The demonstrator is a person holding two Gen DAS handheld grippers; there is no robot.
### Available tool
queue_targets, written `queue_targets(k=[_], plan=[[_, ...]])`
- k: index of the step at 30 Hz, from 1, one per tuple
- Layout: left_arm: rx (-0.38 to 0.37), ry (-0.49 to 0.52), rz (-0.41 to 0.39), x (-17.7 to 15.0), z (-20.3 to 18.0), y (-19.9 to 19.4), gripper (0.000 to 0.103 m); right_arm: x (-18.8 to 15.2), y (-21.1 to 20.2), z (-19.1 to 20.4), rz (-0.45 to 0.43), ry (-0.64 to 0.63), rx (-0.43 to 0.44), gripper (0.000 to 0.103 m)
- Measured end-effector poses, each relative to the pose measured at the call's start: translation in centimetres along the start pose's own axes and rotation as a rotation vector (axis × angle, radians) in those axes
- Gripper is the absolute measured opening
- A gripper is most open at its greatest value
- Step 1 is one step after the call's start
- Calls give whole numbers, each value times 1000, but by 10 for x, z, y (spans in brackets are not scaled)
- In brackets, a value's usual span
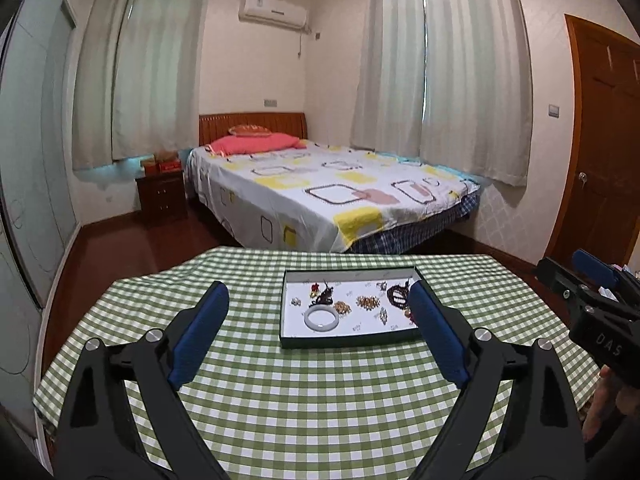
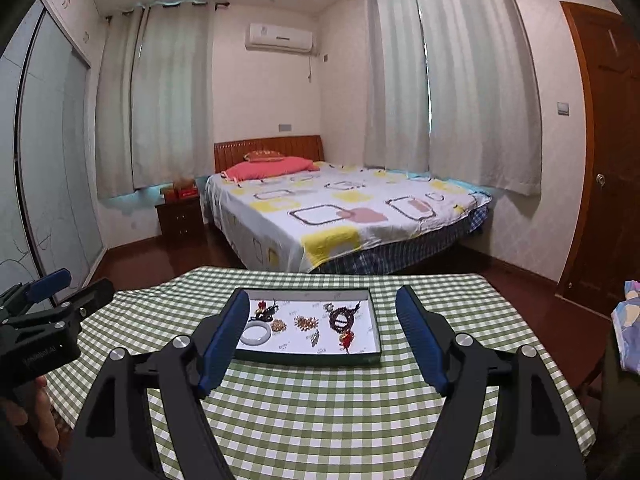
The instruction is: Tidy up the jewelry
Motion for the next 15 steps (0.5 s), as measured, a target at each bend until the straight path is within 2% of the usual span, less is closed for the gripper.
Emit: queue_targets(k=[15], plan=[[4, -12, -40, 4, 5, -19, 89, 3, -12, 5, -32, -6, -2, 73]])
Point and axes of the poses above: each gripper's, at about its wrist camera, not at the fingertips, and y roughly the way its jaws point, z to its left, x to its top, the point moved 2 cm from there along y, roughly the way its jaws point, and after that the axes turned 7 degrees about -z, right-handed, at the moved point
